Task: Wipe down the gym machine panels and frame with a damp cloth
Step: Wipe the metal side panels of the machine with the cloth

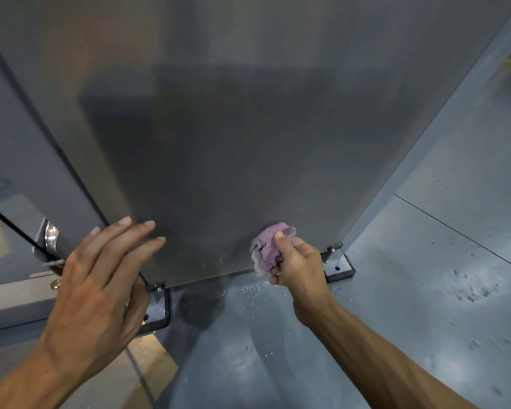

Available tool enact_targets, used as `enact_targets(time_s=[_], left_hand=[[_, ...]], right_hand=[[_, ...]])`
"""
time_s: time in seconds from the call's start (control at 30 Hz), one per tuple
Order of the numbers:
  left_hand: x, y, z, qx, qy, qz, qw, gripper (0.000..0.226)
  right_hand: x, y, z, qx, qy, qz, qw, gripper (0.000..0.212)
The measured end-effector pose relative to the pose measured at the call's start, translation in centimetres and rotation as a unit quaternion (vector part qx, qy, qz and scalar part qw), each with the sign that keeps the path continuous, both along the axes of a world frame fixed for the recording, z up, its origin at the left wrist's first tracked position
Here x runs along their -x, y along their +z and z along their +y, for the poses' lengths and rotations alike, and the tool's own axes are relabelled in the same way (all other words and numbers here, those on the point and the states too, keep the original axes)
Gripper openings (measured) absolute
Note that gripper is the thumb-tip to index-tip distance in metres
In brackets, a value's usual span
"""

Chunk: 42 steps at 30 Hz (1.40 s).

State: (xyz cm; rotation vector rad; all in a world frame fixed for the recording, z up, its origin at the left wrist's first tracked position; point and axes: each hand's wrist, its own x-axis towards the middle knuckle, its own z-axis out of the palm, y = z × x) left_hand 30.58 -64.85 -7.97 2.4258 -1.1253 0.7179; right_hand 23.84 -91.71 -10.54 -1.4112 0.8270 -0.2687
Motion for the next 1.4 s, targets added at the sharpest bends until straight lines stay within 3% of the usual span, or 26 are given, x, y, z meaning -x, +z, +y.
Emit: enact_targets(time_s=[0.17,0.4,0.6,0.83,1.03,1.27,1.4], left_hand=[[-0.1,0.0,0.0,-0.005,0.003,0.006,1.000,0.051],[-0.4,-0.1,0.2,-0.009,0.001,-0.001,1.000,0.048],[-0.4,-0.3,0.0,-0.004,0.003,-0.005,1.000,0.048],[-0.3,-0.2,0.0,-0.008,0.011,-0.001,1.000,0.050],[-0.2,-0.2,0.1,-0.017,0.009,0.005,1.000,0.050],[-0.3,-0.3,0.1,-0.020,0.006,0.003,1.000,0.050],[-0.2,-0.1,0.1,-0.018,0.005,0.002,1.000,0.051]], right_hand=[[-1.2,1.0,0.1,-0.023,-0.037,0.003,0.999,0.021],[-2.6,4.1,-0.2,0.082,-0.066,-0.077,0.991,0.026],[-1.6,0.8,0.2,0.063,-0.049,0.003,0.997,0.029],[-2.4,4.0,-0.2,0.146,-0.048,-0.103,0.983,0.039],[-1.6,0.8,-0.3,0.135,-0.053,-0.004,0.989,0.039],[-1.8,5.0,-0.5,0.214,-0.039,-0.115,0.969,0.038],[-1.4,2.2,-1.0,0.223,-0.045,-0.064,0.972,0.039]])
